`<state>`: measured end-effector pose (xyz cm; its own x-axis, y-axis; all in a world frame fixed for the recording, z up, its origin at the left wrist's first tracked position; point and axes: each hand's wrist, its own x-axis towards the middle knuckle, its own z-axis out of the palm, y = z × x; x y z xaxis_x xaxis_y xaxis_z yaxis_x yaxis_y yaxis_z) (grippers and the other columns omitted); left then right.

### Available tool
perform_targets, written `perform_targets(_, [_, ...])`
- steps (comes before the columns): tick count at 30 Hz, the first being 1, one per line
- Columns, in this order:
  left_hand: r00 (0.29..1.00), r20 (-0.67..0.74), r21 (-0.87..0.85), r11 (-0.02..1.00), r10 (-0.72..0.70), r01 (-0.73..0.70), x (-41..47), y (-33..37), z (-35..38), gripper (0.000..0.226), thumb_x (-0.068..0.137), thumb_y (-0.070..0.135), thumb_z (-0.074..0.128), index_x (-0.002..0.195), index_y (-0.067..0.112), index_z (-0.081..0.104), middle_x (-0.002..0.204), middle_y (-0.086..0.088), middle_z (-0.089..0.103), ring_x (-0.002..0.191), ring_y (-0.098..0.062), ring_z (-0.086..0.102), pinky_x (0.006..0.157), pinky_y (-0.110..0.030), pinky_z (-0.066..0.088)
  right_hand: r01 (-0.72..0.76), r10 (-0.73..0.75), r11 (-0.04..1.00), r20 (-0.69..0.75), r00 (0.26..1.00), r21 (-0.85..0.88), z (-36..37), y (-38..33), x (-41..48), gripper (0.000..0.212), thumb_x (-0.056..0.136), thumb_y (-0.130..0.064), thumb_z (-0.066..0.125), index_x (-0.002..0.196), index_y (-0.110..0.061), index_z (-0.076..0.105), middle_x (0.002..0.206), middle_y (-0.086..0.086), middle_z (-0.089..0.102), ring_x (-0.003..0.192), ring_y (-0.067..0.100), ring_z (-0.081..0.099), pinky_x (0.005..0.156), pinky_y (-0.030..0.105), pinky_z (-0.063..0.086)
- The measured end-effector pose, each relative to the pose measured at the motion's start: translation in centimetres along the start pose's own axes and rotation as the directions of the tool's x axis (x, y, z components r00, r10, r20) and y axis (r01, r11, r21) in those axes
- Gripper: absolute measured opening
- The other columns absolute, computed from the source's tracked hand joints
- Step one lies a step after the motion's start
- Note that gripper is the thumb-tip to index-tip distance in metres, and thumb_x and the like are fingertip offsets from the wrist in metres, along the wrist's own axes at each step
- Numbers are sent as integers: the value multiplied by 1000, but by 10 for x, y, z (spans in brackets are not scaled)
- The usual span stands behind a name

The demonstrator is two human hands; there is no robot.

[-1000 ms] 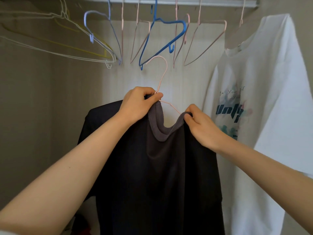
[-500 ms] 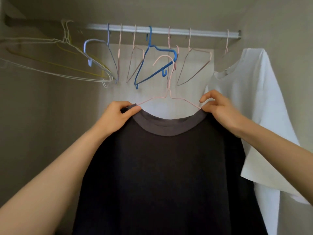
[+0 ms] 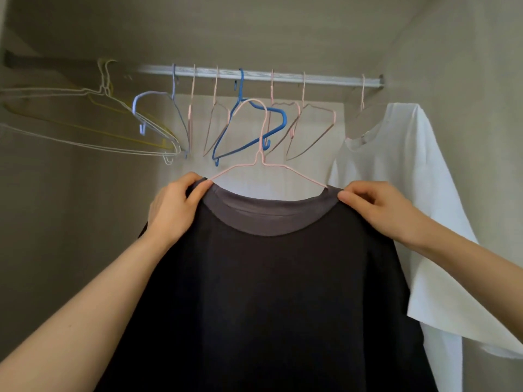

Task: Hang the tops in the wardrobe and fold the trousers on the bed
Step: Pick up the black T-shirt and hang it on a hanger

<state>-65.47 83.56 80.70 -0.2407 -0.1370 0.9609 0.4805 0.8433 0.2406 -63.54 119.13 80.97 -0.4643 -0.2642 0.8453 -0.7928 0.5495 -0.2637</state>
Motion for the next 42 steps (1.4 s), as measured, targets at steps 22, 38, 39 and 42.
perform_targets(22, [988,-93,-219,965,125,-142,1,57,43,20,98,22,57,110,17,73,107,1,73,100,-14,64,87,-17,39,52,-76,945,-60,995,-323,-65,6,-37,32,98,-27,44,66,-23,45,62,-15,54,61,4,50,58,18,37])
perform_targets(38, [980,182,-278,960,82,-29,11,126,147,26,106,28,32,99,19,56,96,0,63,92,-21,55,91,-38,36,-213,211,945,-35,977,-249,-111,-4,-62,26,96,-5,48,93,-25,65,88,-8,72,89,11,67,81,29,51])
perform_targets(39, [979,189,-314,949,78,-15,9,130,153,27,105,28,34,98,17,57,95,-1,64,92,-23,57,92,-42,41,-278,280,948,-12,960,-153,-114,-5,-61,29,95,-1,50,94,-23,68,90,-4,73,91,14,68,83,29,51])
perform_targets(42, [979,169,-359,933,111,-44,2,138,170,29,105,32,36,99,18,59,94,0,65,87,-23,60,83,-45,49,-426,418,904,126,900,41,-126,-9,-61,28,95,0,52,101,-18,73,99,1,75,93,16,70,79,22,54])
